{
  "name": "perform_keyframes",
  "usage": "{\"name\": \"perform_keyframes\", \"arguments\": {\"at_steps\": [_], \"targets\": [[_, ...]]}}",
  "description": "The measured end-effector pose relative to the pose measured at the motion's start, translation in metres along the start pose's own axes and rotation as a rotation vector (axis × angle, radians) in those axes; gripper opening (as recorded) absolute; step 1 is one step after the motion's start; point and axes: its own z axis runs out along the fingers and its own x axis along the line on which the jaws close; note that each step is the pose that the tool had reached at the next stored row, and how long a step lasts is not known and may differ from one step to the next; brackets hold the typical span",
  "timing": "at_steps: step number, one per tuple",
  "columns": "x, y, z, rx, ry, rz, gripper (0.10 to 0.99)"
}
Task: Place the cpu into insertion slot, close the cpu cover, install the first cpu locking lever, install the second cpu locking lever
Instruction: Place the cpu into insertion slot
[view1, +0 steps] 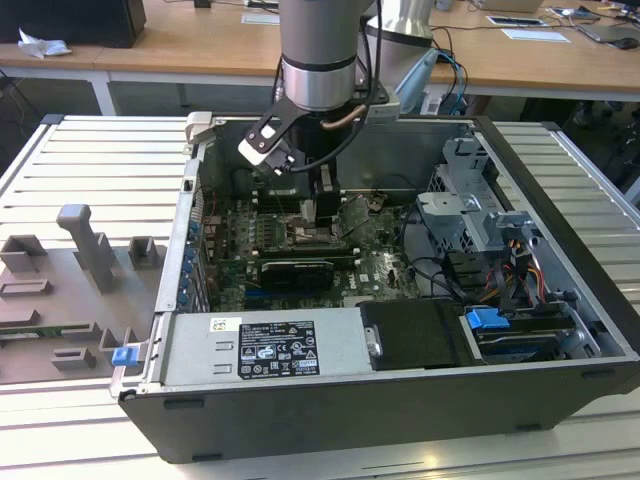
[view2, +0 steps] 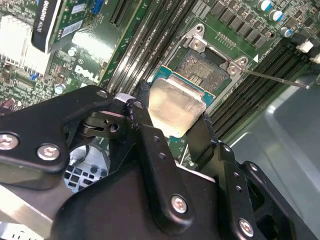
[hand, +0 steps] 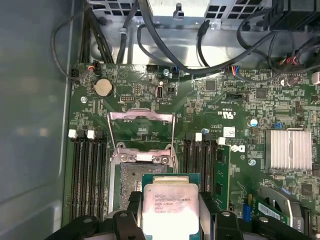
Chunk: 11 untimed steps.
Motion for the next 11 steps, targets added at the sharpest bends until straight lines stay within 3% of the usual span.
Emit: {"name": "perform_keyframes", "arguments": {"at_steps": [11], "targets": [[0.0001, -0.0062, 0.0049, 0.000, 0.0023, 0.000, 0.537]]}}
